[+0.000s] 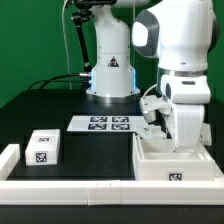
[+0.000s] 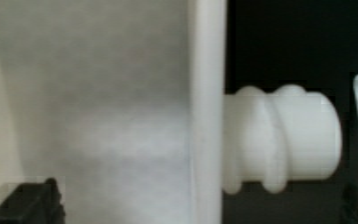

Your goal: Assemble cabinet

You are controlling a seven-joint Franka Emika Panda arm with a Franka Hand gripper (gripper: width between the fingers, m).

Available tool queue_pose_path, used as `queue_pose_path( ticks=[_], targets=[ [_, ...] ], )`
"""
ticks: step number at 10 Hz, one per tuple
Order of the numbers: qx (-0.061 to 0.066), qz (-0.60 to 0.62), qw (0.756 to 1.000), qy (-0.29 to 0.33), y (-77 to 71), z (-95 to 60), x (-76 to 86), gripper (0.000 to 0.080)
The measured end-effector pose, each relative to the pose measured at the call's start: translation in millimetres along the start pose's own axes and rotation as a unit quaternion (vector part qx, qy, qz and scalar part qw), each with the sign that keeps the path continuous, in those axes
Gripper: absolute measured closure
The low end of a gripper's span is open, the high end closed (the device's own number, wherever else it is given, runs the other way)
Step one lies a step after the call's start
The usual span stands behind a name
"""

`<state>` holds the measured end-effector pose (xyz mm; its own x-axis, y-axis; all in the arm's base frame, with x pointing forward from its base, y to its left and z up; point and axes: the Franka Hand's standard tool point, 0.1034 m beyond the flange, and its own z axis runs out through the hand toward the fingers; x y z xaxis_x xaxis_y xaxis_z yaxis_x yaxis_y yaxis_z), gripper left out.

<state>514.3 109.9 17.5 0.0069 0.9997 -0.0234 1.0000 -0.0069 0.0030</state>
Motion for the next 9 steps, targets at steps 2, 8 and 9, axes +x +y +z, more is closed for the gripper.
queue_pose_path(
  ticks=[2, 8, 9],
  targets=[
    [-0.005, 0.019, 1.000, 0.001, -5.9, -7.9, -0.6, 0.0003],
    [-0.034, 0.139, 0.990, 0.017, -72.5, -56.9, 36.0, 0.0002],
    [-0.032, 0.148, 0.988, 0.019, -83.8, -55.0, 46.8, 0.0002]
  ],
)
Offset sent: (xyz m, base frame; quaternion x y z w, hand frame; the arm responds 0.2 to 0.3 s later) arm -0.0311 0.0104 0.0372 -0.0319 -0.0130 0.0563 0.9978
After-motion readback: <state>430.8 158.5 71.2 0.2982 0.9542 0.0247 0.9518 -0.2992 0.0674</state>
